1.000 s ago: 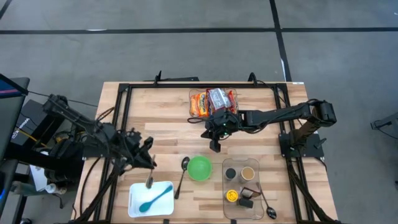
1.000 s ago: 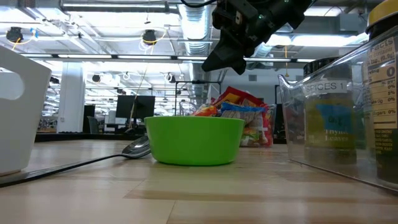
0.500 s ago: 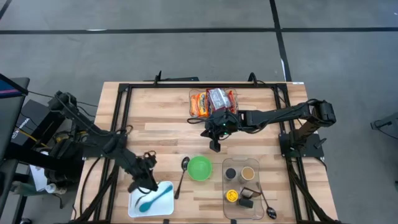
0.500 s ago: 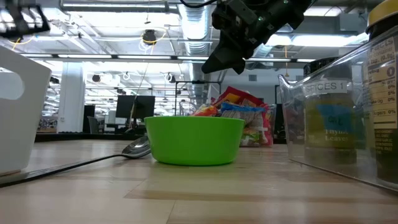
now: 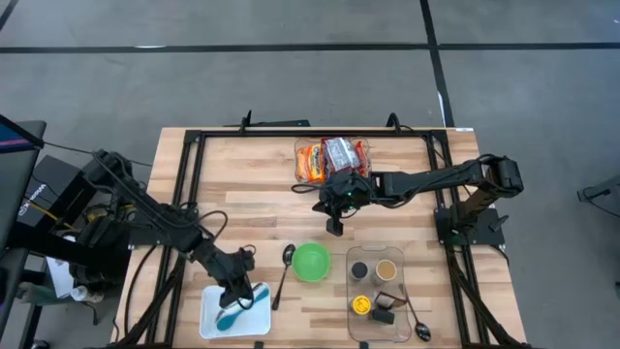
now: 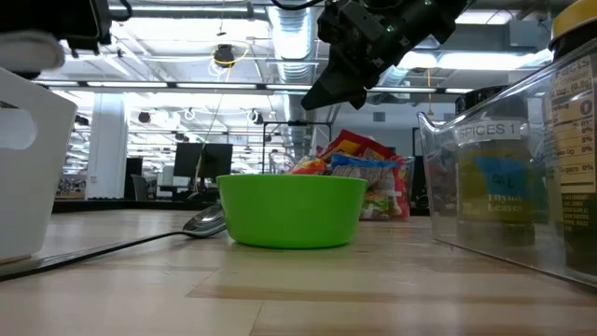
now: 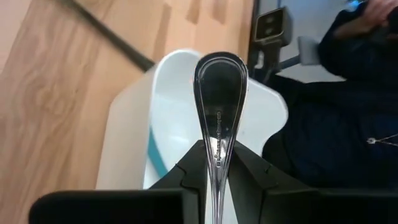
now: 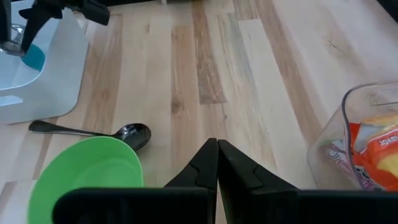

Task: Pick & Place Food Item
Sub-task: Put the silver spoon into the white bin

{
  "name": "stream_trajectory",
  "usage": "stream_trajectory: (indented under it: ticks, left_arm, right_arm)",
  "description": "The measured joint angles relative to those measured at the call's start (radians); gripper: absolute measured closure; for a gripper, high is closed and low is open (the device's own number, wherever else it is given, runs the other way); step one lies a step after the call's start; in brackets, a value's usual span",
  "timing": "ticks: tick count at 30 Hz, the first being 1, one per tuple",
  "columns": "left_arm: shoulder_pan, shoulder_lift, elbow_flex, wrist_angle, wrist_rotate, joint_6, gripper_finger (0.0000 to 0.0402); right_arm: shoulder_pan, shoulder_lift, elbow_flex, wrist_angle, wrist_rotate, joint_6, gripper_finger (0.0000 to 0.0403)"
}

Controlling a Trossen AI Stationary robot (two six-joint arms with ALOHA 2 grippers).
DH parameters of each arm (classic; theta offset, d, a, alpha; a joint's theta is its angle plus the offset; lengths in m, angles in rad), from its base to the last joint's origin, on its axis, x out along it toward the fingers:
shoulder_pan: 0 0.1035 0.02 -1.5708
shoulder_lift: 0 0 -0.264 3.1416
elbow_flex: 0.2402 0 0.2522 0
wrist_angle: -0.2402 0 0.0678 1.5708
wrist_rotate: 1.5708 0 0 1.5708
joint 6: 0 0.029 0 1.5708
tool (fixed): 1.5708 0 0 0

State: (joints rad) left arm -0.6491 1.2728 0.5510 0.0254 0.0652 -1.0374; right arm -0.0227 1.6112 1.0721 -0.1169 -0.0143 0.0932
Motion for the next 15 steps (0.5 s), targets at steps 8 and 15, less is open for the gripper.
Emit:
stream_trajectory:
  ticks: [8, 15]
  left_arm:
    - [0.0, 0.047, 0.0, -0.006, 0.061, -0.045, 0.0361]
    - [0.0, 0.091, 0.0, -0.008, 0.093, -0.045, 0.0363]
  right_arm:
    - [0.0, 0.0, 0.0, 0.007, 0.0, -0.015, 0.0399]
    - [0.0, 0.0, 0.0, 0.027, 0.0, -0.015, 0.0399]
